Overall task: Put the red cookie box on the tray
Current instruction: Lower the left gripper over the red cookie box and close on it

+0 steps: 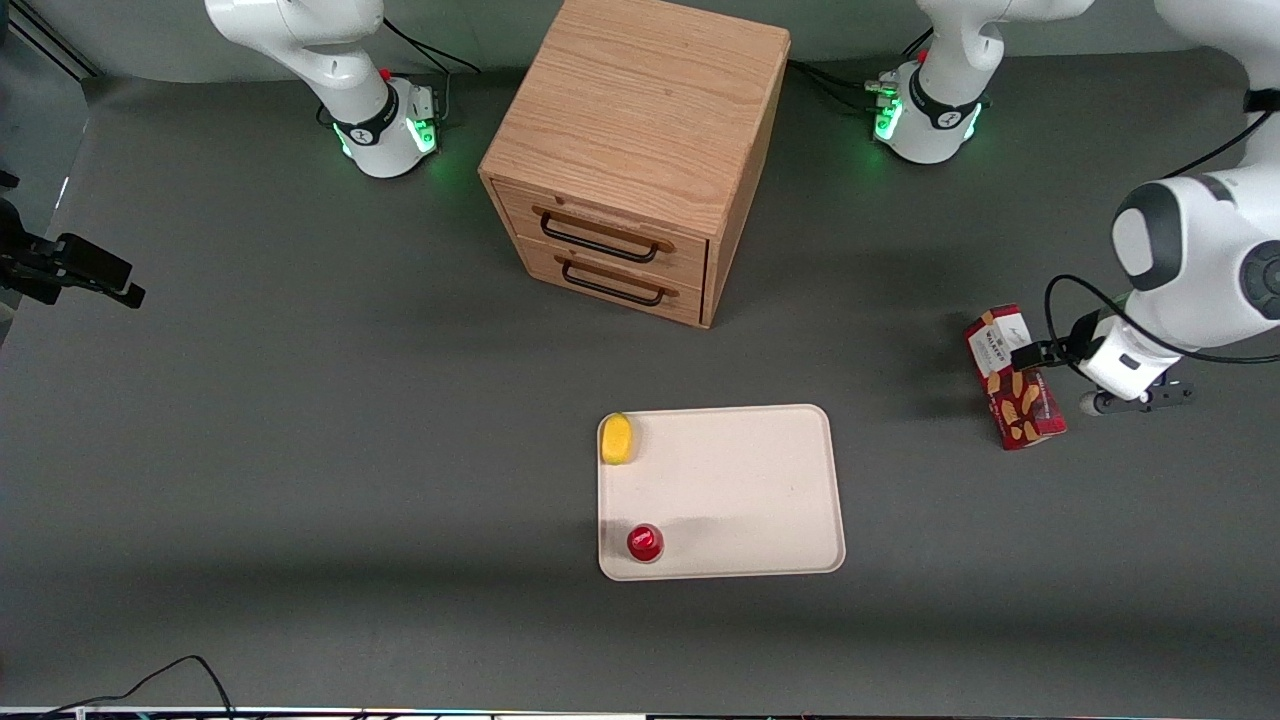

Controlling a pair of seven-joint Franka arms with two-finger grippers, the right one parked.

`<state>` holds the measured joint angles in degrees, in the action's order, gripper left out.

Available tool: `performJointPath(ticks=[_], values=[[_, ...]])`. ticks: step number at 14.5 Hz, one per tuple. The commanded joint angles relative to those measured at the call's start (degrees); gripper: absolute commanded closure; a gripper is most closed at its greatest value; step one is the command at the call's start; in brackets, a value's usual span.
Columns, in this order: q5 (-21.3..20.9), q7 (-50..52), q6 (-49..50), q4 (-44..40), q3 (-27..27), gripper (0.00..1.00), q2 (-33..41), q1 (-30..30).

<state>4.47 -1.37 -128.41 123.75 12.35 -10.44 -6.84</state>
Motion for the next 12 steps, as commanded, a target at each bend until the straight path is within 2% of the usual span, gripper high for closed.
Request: performJointPath(ticks=[1, 3, 4, 6, 7, 9, 12], values=[[1.7, -2.3, -10.1, 6.7, 0.1, 0.00, 0.5, -0.2], [2.0, -4.2, -13.4, 8.0, 0.1, 0.01, -0.5, -0.1], [3.2, -4.6, -14.0, 8.1, 0.1, 0.08, -1.2, -0.1], [4.7, -6.9, -15.8, 8.3, 0.1, 0.35, -2.5, 0.0], [5.5, -8.0, -16.9, 8.5, 0.1, 0.53, -3.0, 0.1], [7.6, -9.6, -17.7, 8.5, 0.1, 1.00, -3.4, 0.1], [8.9, -9.6, -16.6, 9.0, 0.1, 1.00, -2.8, -0.1]])
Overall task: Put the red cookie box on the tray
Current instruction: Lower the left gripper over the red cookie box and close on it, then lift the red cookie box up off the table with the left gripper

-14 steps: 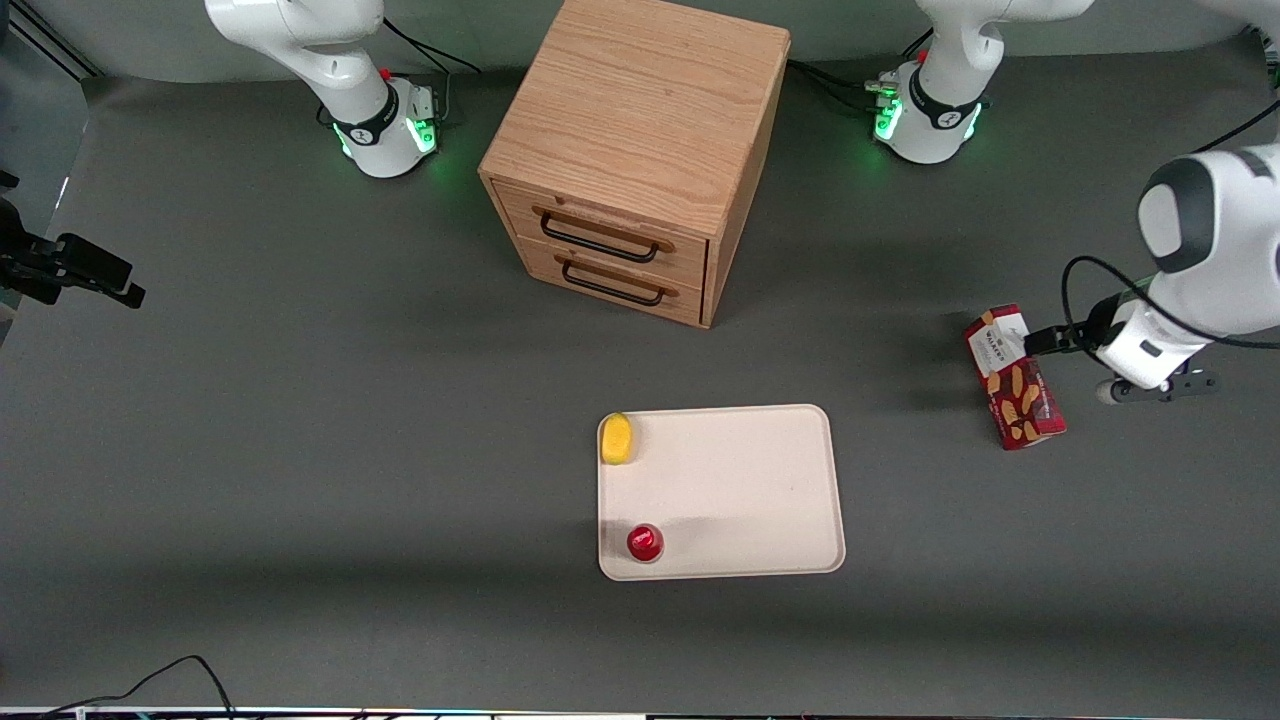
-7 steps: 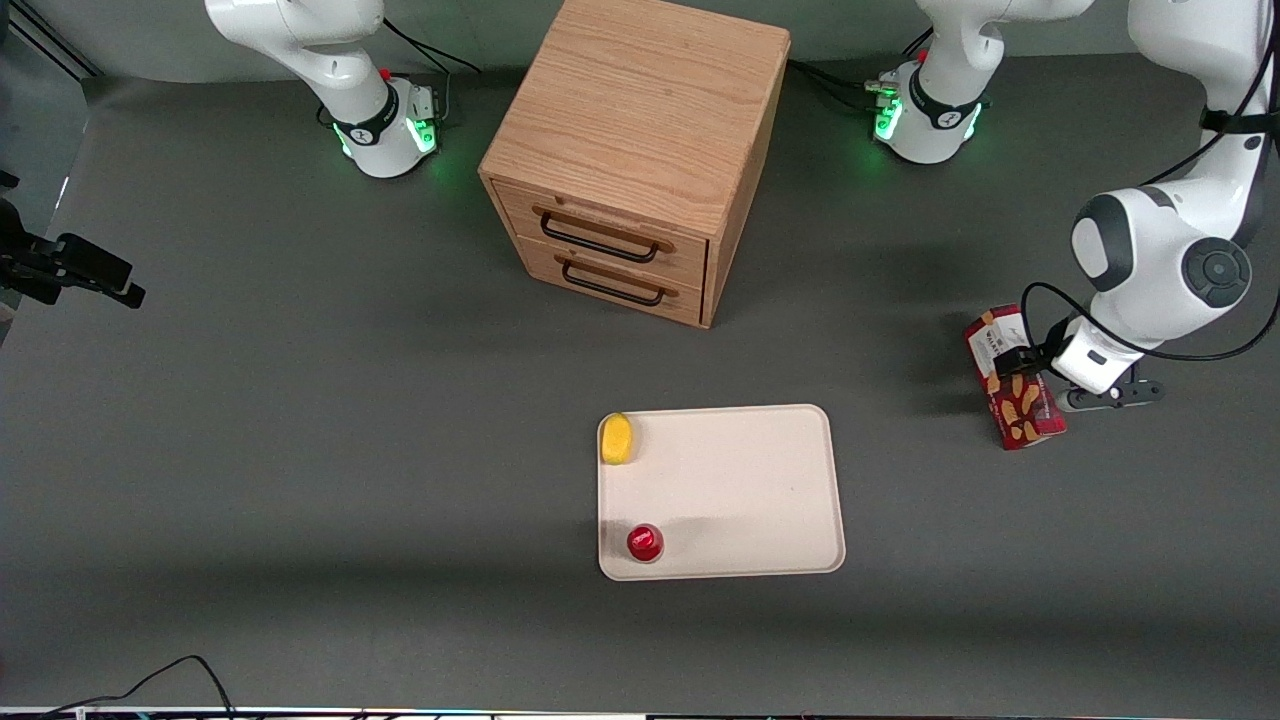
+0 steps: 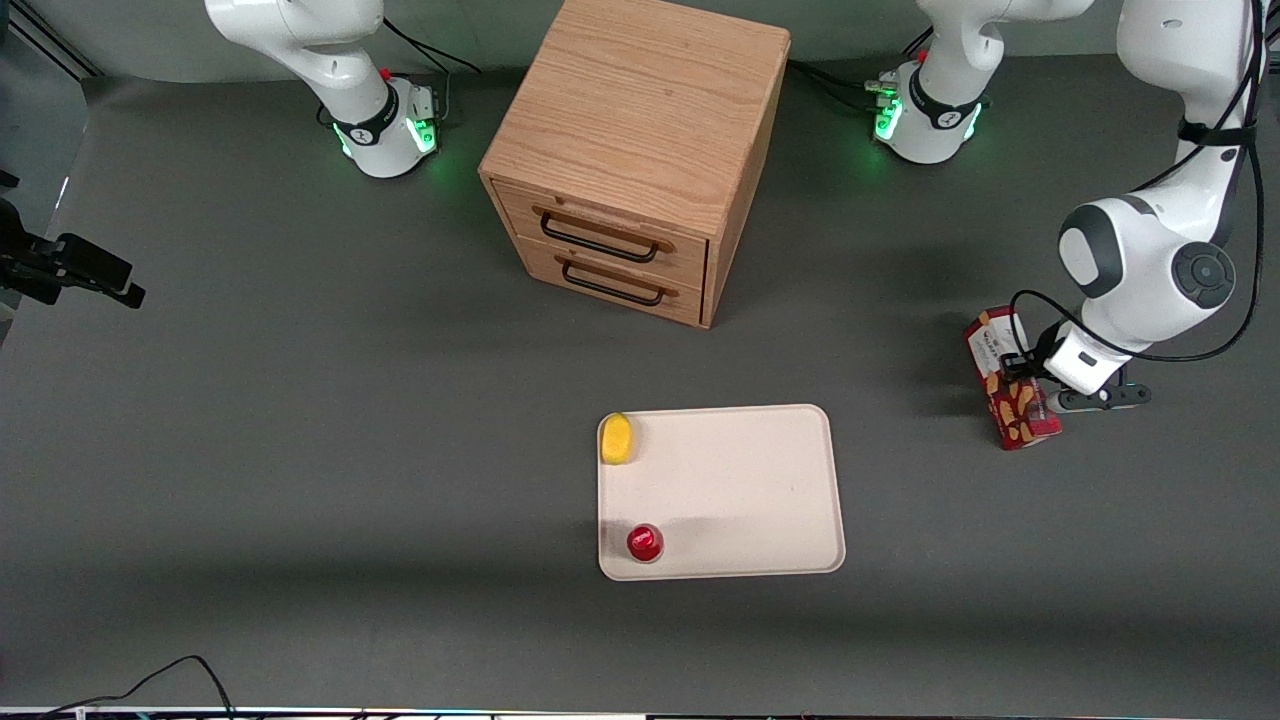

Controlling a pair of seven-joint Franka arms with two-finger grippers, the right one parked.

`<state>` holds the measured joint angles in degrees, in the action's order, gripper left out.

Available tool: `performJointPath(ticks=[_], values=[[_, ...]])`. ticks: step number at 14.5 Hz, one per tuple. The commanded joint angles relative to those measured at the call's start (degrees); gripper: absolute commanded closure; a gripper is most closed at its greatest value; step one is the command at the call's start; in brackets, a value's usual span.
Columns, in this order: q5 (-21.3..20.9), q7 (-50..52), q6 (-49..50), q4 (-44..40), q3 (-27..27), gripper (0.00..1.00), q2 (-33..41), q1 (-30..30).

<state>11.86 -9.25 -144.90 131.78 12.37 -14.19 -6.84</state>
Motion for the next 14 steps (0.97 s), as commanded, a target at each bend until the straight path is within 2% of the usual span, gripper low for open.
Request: performJointPath(ticks=[1, 4, 6, 10, 12, 14], values=[[1.6, -1.6, 0.8, 0.9, 0.1, 1.00, 1.7, -0.4], [1.4, 1.2, 10.9, -1.9, -0.1, 1.00, 6.7, -1.2], [-0.4, 6.9, 22.0, -6.7, -0.2, 1.00, 10.2, -2.3], [-9.0, 13.0, 49.7, -27.0, -1.6, 1.00, 12.0, -2.8], [-9.7, 14.8, 54.7, -32.8, -2.3, 1.00, 11.2, -3.0], [-9.5, 19.7, 54.4, -34.0, -4.9, 1.00, 10.6, -3.8]])
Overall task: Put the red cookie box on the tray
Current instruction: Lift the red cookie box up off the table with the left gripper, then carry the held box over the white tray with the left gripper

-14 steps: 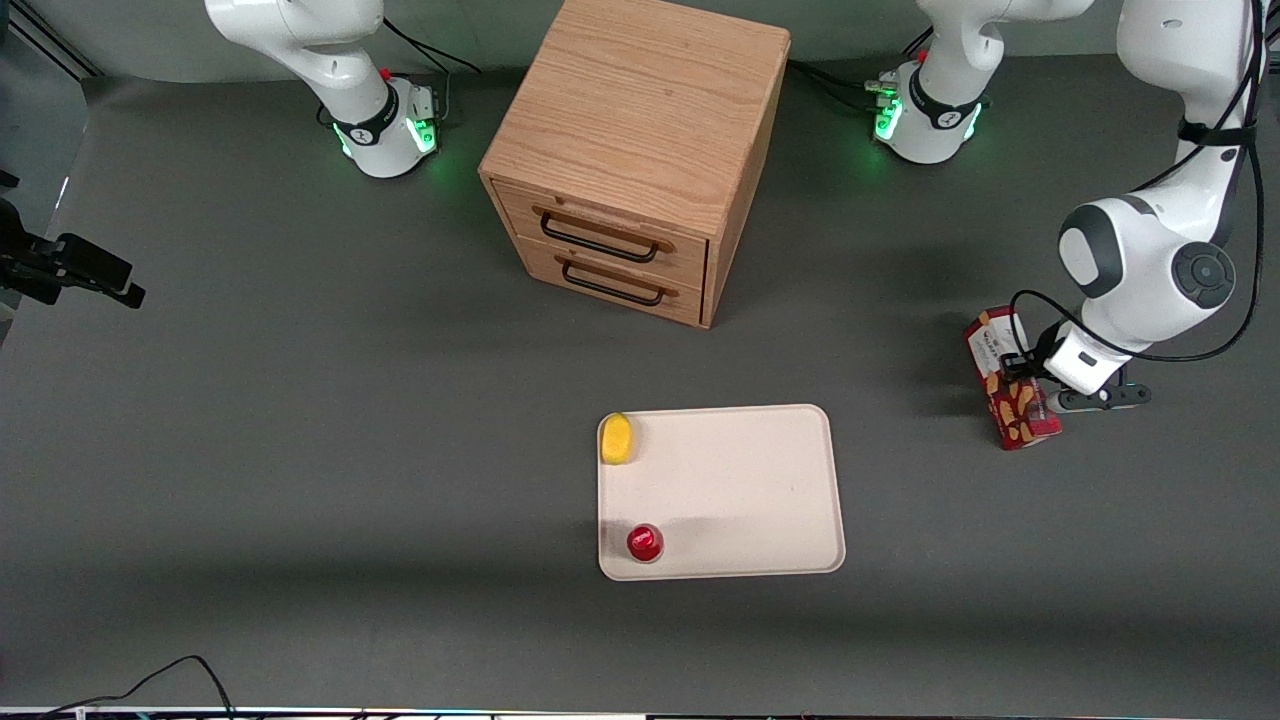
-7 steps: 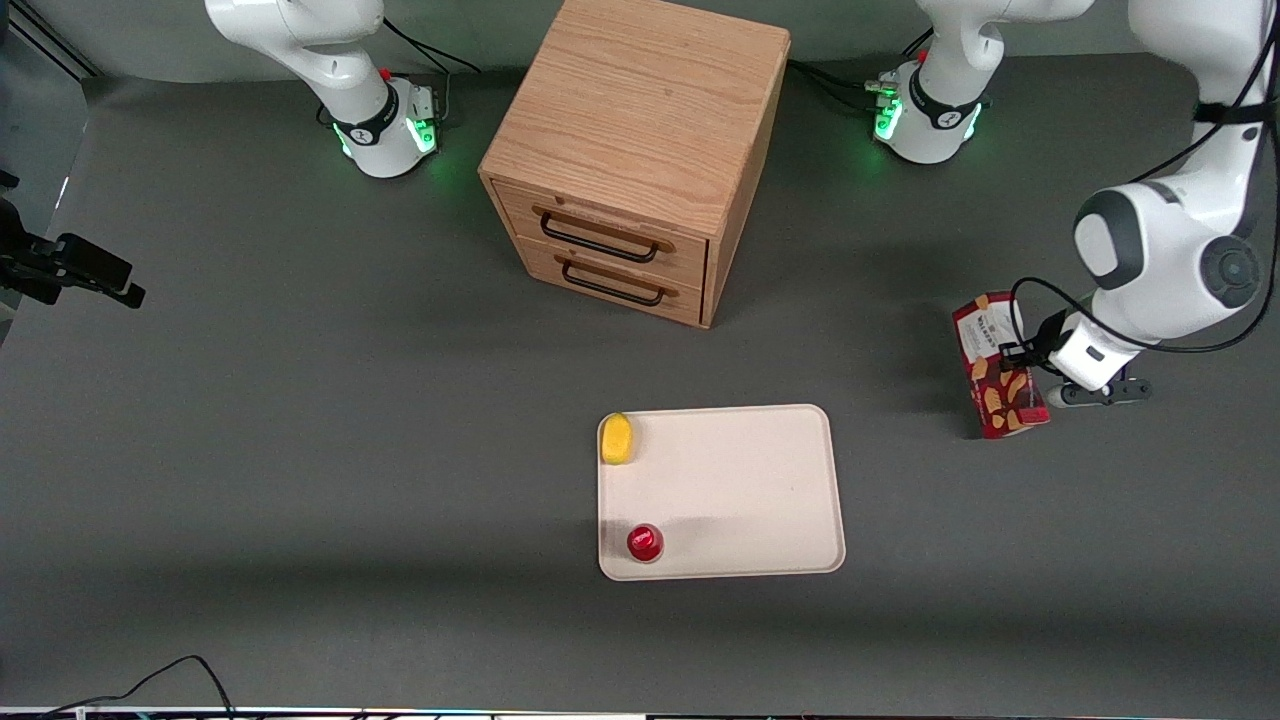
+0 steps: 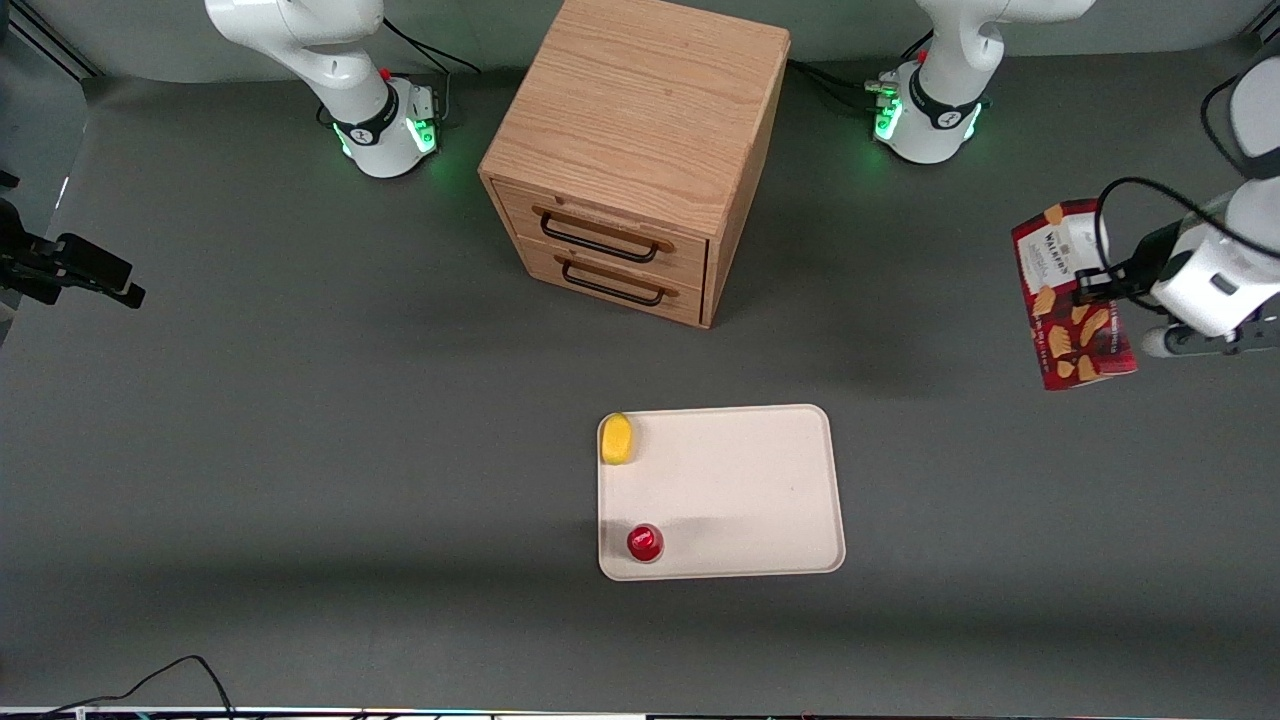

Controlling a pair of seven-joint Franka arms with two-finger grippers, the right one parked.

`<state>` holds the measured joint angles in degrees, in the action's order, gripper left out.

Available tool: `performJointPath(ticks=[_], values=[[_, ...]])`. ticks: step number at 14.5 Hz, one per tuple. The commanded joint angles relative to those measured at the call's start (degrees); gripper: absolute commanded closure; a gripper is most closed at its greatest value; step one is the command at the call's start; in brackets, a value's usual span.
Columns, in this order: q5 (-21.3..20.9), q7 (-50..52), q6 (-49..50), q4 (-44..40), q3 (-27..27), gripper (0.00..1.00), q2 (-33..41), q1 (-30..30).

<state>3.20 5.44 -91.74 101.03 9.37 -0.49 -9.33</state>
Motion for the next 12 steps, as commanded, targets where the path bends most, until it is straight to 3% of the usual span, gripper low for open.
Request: performJointPath(ticks=[1, 3, 6, 9, 12], values=[[-0.2, 9.6, 0.9, -4.7, -4.4, 1.00, -4.2, -1.4], [0.6, 22.3, -1.0, -9.5, -11.2, 1.00, -9.3, -1.4], [0.8, 41.3, -12.8, -12.7, -19.6, 1.00, -17.8, -1.5], [0.3, 54.4, -26.1, -12.6, -22.0, 1.00, -24.4, -2.9], [0.1, 56.6, -34.5, -12.1, -22.2, 1.00, -29.9, -3.0]])
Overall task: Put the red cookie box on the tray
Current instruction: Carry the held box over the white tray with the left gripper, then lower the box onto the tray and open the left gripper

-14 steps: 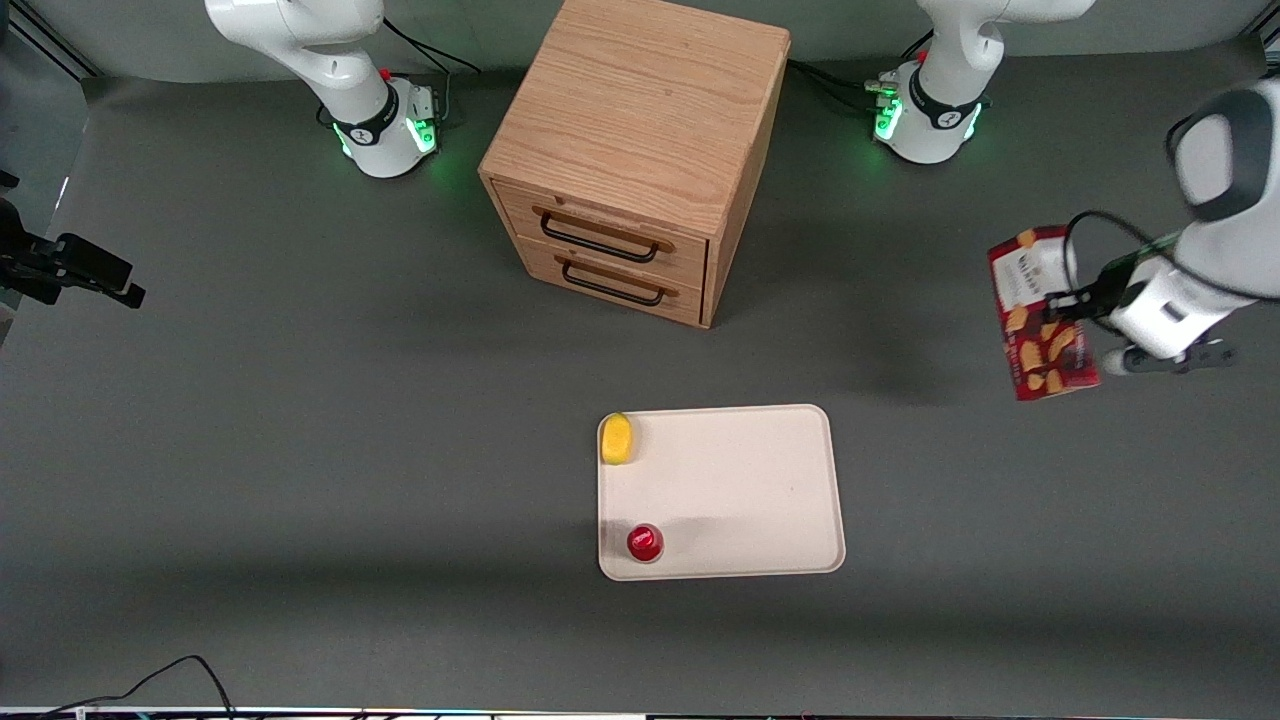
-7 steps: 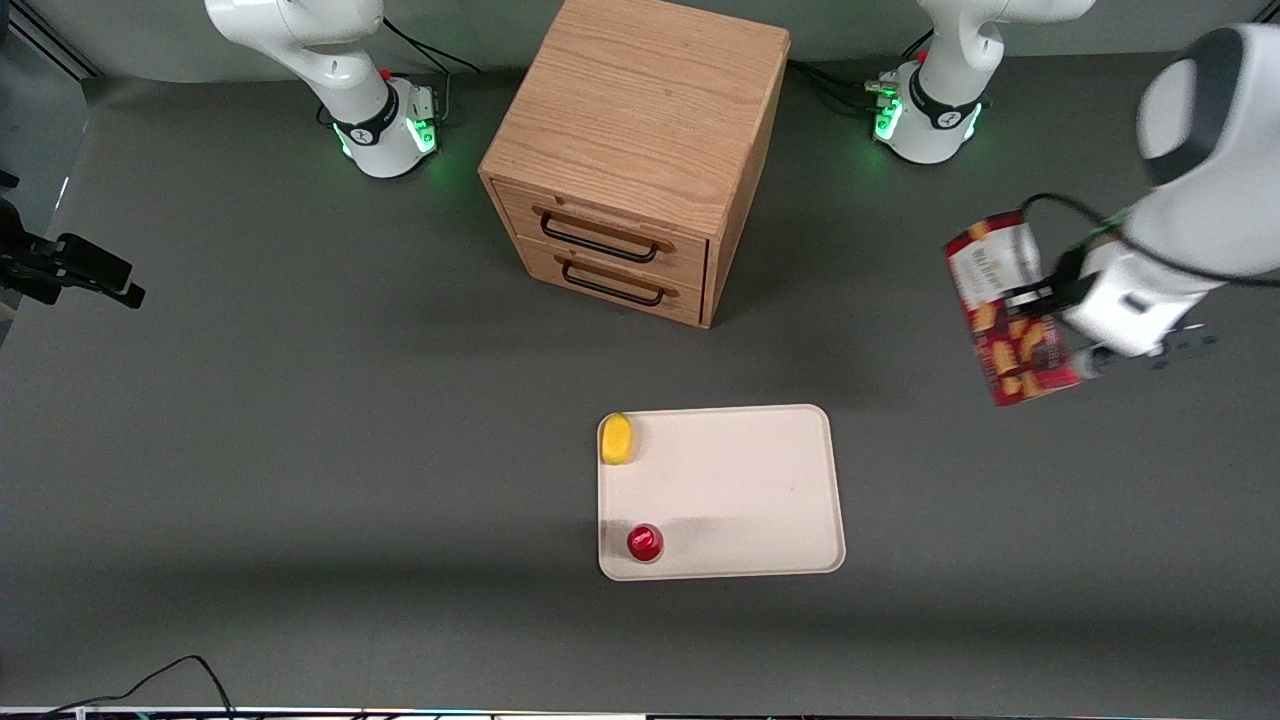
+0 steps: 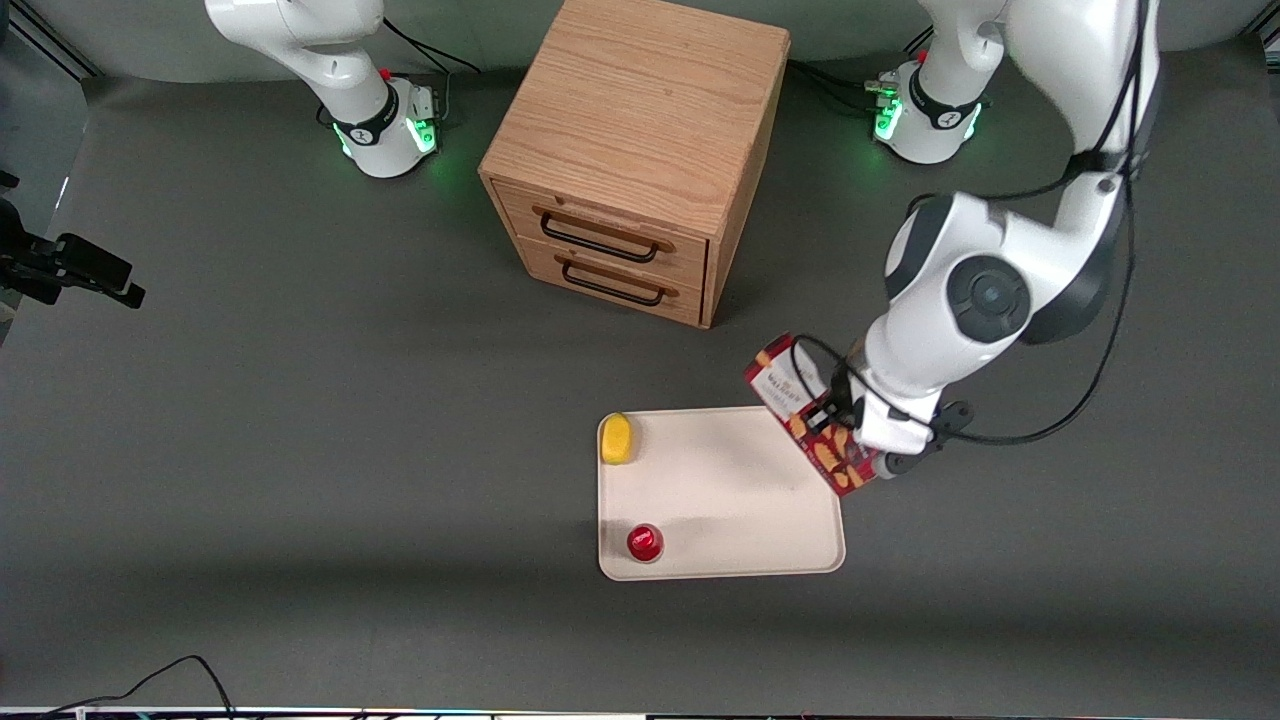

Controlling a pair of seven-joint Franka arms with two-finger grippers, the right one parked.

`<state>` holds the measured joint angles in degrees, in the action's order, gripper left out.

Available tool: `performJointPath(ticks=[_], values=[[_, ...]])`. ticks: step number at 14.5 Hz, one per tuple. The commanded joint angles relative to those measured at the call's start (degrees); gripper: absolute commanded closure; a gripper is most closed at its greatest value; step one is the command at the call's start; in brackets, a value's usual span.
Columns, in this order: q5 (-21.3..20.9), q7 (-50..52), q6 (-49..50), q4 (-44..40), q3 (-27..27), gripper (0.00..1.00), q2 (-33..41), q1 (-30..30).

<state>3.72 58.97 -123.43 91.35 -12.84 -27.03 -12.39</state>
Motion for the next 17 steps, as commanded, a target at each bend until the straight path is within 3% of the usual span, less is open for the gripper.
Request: performJointPath(ticks=[1, 2, 5, 11, 15, 17], values=[[-0.7, 3.8, -5.7, -2.3, 0.1, 1.00, -5.4, -0.3], [-1.7, 6.5, -7.8, -2.3, 0.1, 1.00, -7.5, -0.9], [-9.7, 9.4, -9.4, -2.1, 0.0, 1.00, -10.6, -1.1], [-14.4, 9.4, -12.3, -1.6, 0.0, 1.00, -13.2, -2.2], [-20.9, 8.8, -12.0, -2.0, 0.0, 1.00, -13.8, -3.0], [-22.0, 8.0, -12.0, -2.2, 0.0, 1.00, -14.2, -3.1]])
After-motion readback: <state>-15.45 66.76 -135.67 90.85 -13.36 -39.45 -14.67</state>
